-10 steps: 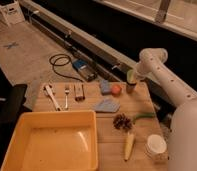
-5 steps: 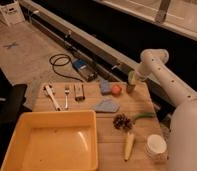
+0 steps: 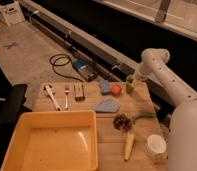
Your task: Stack cups into tray
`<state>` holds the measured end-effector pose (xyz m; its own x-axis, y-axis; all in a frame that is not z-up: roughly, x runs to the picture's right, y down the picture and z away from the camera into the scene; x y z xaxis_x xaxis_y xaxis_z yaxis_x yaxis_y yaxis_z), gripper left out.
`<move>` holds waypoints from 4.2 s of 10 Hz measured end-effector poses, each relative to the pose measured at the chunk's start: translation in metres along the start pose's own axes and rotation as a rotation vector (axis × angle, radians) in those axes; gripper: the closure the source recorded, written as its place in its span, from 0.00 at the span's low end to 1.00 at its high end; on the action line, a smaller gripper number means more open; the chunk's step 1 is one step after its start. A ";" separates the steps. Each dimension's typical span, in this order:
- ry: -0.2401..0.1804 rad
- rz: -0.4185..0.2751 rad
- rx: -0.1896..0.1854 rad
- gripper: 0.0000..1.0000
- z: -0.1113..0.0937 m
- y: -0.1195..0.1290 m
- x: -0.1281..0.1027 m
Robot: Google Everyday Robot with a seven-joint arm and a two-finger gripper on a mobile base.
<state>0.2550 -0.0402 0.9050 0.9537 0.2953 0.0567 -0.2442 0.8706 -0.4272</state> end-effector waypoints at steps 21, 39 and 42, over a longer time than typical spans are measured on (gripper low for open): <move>-0.023 0.010 -0.111 0.63 0.037 0.019 -0.006; -0.083 -0.047 -0.033 1.00 -0.105 0.061 0.079; -0.036 -0.032 -0.020 1.00 -0.133 0.104 0.127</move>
<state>0.3736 0.0358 0.7478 0.9540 0.2816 0.1031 -0.2095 0.8719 -0.4427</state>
